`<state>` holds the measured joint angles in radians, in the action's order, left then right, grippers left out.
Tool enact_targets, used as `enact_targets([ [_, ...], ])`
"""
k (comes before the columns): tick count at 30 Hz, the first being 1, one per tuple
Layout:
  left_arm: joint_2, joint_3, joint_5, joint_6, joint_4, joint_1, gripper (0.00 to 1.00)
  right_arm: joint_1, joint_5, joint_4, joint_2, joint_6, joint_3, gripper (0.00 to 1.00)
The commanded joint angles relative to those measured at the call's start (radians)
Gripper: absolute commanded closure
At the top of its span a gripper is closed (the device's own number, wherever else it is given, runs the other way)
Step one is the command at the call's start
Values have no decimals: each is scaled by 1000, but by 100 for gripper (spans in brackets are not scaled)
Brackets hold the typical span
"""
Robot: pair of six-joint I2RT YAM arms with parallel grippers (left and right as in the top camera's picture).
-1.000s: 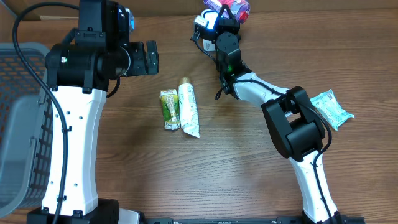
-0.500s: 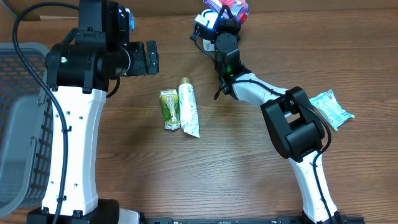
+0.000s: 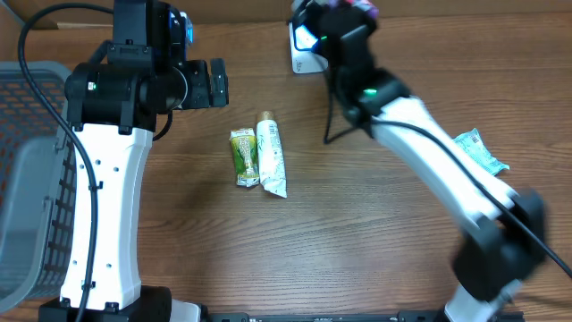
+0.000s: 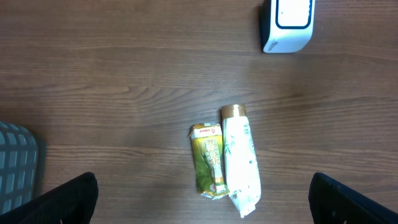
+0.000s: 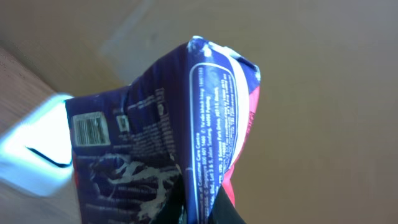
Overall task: Scan the item barcode
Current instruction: 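Carry purple bag right and set it down beside the teal pack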
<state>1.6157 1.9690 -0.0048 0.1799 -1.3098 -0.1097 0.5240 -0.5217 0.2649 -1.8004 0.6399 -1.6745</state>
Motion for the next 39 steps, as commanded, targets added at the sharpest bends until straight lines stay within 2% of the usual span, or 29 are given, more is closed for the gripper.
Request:
enact_targets([
  [1, 2, 9, -6, -8, 5, -2, 0, -27, 204, 153, 139, -557, -21, 96],
  [3, 2, 9, -5, -8, 5, -2, 0, -74, 383, 297, 193, -742, -21, 96],
  [6, 2, 9, -6, -8, 5, -2, 0, -157, 520, 460, 226, -925, -21, 96],
  [11, 2, 9, -6, -8, 5, -2, 0, -346, 550, 721, 219, -1151, 15, 96],
  [14, 2, 9, -6, -8, 5, -2, 1, -419, 549, 751, 219, -1221, 72, 96],
  [18, 2, 9, -6, -8, 5, -2, 1, -547, 524, 658, 219, -1324, 264, 96],
  [21, 2, 9, -6, -8, 5, -2, 0, -630, 523, 476, 219, -1367, 431, 96],
  [26, 2, 9, -5, -8, 5, -2, 0, -703, 521, 196, 219, -1373, 605, 96],
  [29, 2, 9, -6, -8, 5, -2, 1, -729, 495, 92, 219, -1373, 671, 94],
  [32, 2, 9, -6, -8, 5, -2, 0, -734, 461, 64, 219, -1372, 698, 81],
  [34, 2, 9, -5, -8, 5, -2, 0, -735, 442, 77, 219, -1363, 700, 79],
  [37, 2, 9, -6, -8, 5, -2, 1, -735, 454, 109, 219, -1326, 699, 61],
  [39, 2, 9, -5, -8, 5, -2, 0, -735, 496, 147, 224, -1303, 689, 44],
])
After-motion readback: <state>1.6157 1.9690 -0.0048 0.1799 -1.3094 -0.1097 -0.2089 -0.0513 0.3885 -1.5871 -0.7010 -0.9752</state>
